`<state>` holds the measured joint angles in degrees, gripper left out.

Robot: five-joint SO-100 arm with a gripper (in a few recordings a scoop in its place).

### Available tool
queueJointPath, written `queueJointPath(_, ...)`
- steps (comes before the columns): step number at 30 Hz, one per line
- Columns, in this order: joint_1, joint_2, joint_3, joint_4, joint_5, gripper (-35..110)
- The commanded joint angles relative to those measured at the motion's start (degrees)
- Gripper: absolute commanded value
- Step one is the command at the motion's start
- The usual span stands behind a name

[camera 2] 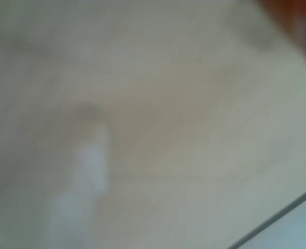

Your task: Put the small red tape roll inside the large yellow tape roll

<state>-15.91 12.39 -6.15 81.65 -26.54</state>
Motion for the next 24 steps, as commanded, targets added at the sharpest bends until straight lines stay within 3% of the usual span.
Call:
queueJointPath(1,-0.9,2.5,-5.0,-2.5,-1.6,22)
queueJointPath(24,-2.1,7.4,-7.6,-5.4,1.6,22)
